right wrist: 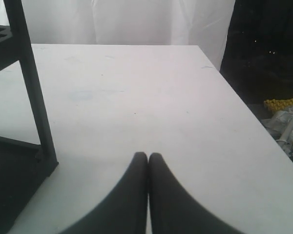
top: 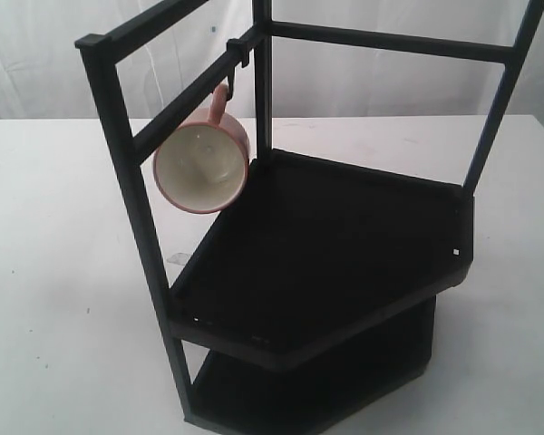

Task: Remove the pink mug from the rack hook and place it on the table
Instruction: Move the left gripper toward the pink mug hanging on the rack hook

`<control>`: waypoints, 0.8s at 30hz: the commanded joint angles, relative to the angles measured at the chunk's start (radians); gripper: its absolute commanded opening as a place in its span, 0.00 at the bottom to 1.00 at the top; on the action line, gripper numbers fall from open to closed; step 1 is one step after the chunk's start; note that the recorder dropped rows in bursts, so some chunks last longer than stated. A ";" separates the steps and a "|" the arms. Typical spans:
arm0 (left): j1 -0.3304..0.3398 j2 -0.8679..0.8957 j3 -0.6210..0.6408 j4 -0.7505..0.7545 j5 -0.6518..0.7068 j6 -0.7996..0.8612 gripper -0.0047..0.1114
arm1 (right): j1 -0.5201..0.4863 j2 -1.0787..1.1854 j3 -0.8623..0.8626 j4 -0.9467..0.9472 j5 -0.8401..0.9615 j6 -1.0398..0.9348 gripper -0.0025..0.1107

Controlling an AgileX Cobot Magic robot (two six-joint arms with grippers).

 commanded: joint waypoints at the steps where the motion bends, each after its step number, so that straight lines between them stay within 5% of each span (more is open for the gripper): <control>1: -0.020 0.075 -0.010 -0.141 -0.106 0.248 0.04 | -0.001 -0.002 0.001 0.007 -0.009 -0.001 0.02; 4: -0.121 0.081 -0.026 -0.355 0.067 0.480 0.04 | -0.001 -0.002 0.001 0.007 -0.009 -0.001 0.02; 7: -0.242 0.094 -0.149 -0.817 0.308 0.932 0.04 | -0.001 -0.002 0.001 0.007 -0.009 -0.001 0.02; 12: -0.340 0.104 -0.370 -1.489 0.552 1.567 0.04 | -0.001 -0.002 0.001 0.005 -0.009 -0.001 0.02; 16: -0.349 0.065 -0.427 -1.649 0.582 1.664 0.04 | -0.001 -0.002 0.001 0.005 -0.009 -0.001 0.02; 24: -0.349 -0.151 -0.422 -1.653 0.497 1.661 0.04 | -0.001 -0.002 0.001 0.005 -0.009 -0.001 0.02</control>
